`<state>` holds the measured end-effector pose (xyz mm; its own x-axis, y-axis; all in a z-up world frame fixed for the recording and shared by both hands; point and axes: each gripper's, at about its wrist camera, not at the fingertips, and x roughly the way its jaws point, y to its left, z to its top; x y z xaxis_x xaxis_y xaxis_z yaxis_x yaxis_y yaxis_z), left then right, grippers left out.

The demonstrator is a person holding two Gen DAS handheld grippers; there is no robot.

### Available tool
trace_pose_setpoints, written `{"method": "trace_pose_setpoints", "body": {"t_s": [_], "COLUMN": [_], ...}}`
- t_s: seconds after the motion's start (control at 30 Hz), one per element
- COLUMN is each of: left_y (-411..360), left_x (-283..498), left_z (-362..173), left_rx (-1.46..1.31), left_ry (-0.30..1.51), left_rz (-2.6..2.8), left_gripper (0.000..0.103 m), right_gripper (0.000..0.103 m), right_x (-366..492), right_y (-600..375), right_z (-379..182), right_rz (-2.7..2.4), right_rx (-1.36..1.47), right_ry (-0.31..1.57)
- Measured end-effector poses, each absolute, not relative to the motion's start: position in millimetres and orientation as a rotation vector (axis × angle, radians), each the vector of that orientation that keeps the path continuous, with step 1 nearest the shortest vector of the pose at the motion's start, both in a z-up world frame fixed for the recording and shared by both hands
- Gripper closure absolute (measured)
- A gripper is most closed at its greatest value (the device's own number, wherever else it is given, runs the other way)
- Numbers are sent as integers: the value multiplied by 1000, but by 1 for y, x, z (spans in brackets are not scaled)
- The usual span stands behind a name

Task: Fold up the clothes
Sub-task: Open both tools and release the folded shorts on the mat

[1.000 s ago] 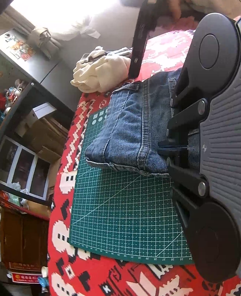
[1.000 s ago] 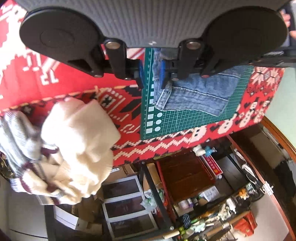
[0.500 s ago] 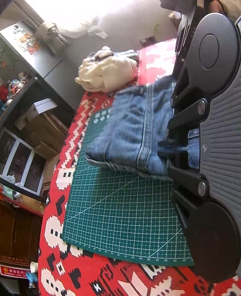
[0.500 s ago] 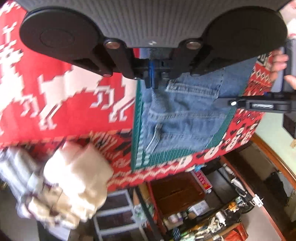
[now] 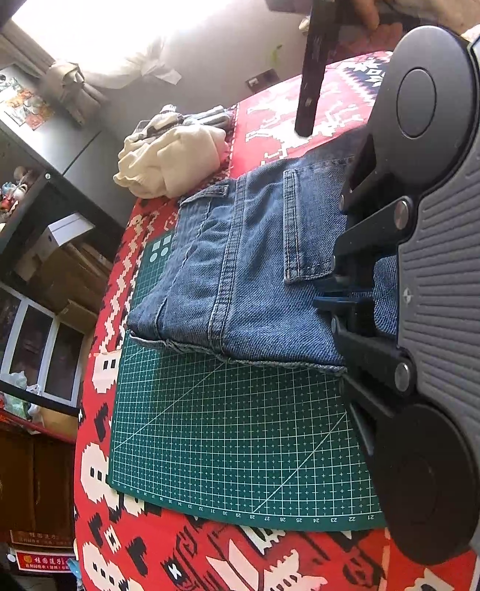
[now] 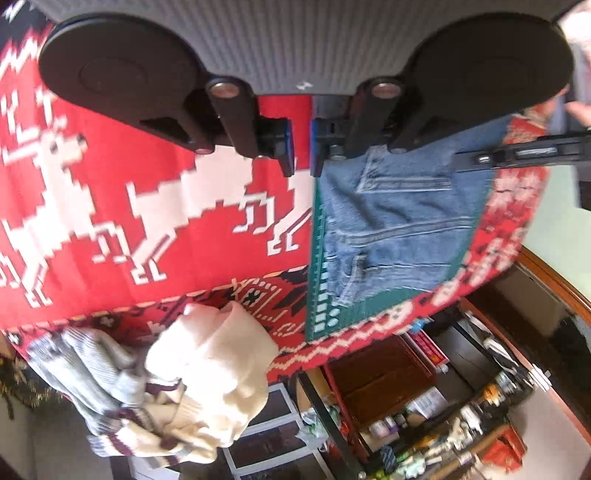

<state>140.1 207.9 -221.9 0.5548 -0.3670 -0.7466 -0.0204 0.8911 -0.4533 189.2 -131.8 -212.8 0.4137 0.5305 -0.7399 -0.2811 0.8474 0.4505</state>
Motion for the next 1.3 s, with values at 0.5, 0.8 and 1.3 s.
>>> {"method": "trace_pose_setpoints", "body": {"t_s": [0.5,0.8,1.3], "left_y": [222,224,142], "left_x": [72,-13,-33], "left_z": [-177,-154,-199], "left_rx": [-443,-384,-116], "left_ry": [986,972,1015], "left_rz": [-230,-194,-111], "left_gripper": [80,57,23], "right_gripper": [72,38,1], "right_x": [92,51,22], "right_y": [-167,-140,-73], "right_z": [-195,-176,-189], "right_rz": [564,590,501], "right_rx": [340,192,-140], "right_ry": [1075,1005,962]}}
